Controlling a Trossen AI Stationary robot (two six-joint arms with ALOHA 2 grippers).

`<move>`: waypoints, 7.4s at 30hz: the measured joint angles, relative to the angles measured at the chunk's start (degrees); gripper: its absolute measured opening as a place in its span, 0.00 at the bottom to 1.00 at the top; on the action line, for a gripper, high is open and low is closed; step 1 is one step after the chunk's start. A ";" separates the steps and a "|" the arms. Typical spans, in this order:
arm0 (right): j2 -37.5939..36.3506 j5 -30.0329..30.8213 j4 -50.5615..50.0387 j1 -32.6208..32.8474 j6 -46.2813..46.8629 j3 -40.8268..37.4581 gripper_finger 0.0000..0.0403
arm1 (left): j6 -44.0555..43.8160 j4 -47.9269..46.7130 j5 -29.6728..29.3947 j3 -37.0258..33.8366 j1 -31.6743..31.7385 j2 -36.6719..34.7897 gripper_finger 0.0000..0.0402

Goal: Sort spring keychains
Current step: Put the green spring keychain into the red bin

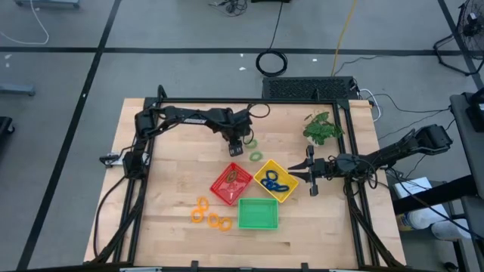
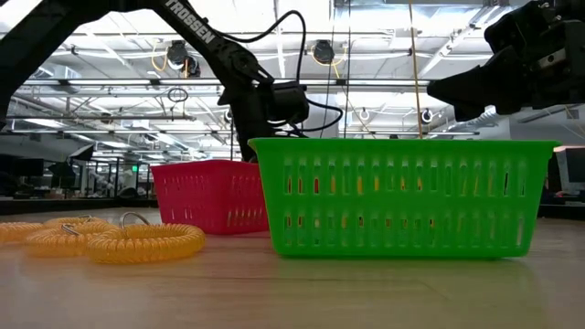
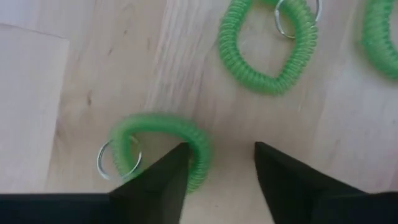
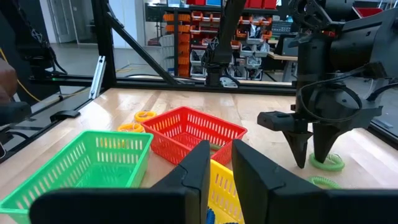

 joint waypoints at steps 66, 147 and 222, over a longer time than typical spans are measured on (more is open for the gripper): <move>0.00 0.00 0.21 0.00 0.00 -0.01 0.14 | -3.35 -7.76 -3.04 -0.09 -17.55 -23.17 0.04; 0.00 -0.02 0.00 0.00 0.00 0.01 0.14 | -14.31 -13.72 -1.97 -0.15 -33.38 -23.17 0.10; -0.02 -0.02 0.00 -0.02 0.00 0.00 0.14 | -18.21 -12.45 -2.53 -0.15 -33.24 -23.17 0.24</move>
